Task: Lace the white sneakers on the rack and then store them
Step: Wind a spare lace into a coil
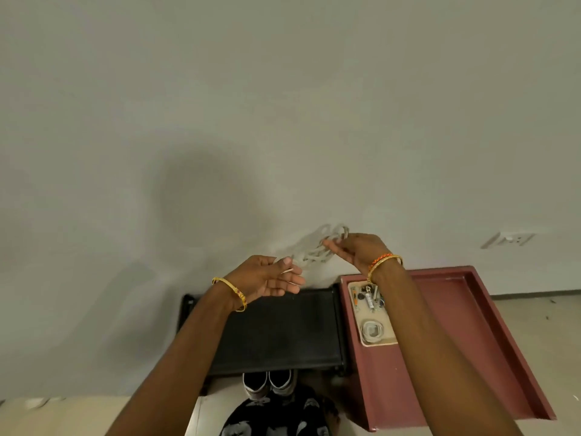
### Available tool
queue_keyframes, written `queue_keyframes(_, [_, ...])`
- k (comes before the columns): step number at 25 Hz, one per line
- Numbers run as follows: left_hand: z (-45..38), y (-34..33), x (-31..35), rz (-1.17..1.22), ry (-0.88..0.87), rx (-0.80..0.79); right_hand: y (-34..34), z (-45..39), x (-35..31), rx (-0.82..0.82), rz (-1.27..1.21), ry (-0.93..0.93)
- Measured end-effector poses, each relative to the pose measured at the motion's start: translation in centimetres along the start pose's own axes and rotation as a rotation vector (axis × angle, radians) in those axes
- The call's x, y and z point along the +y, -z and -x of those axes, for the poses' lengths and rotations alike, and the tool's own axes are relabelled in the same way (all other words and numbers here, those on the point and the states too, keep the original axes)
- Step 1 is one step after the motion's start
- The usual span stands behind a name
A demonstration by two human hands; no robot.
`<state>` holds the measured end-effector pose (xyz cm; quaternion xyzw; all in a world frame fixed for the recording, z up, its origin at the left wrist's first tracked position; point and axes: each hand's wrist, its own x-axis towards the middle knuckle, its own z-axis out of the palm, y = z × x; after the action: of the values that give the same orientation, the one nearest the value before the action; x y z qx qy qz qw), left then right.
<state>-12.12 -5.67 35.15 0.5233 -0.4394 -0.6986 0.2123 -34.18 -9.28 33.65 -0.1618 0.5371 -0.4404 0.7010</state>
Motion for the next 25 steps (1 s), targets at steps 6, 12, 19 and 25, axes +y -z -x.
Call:
queue_keyframes(6, [4.5, 3.2, 0.5, 0.002, -0.045, 0.104, -4.6, 1.6, 2.6, 0.226, 0.889, 0.114])
queue_keyframes(12, [5.9, 3.5, 1.8, 0.060, -0.088, 0.166, -12.8, 8.1, 2.8, -0.379, 0.686, 0.024])
queue_keyframes(19, [8.4, 5.4, 5.4, -0.022, -0.053, 0.188, -16.3, 9.9, 1.0, -0.340, 0.624, 0.057])
queue_keyframes(25, [9.2, 7.4, 7.1, -0.225, -0.390, 0.358, -18.0, 11.8, -2.4, -0.582, 0.165, 0.035])
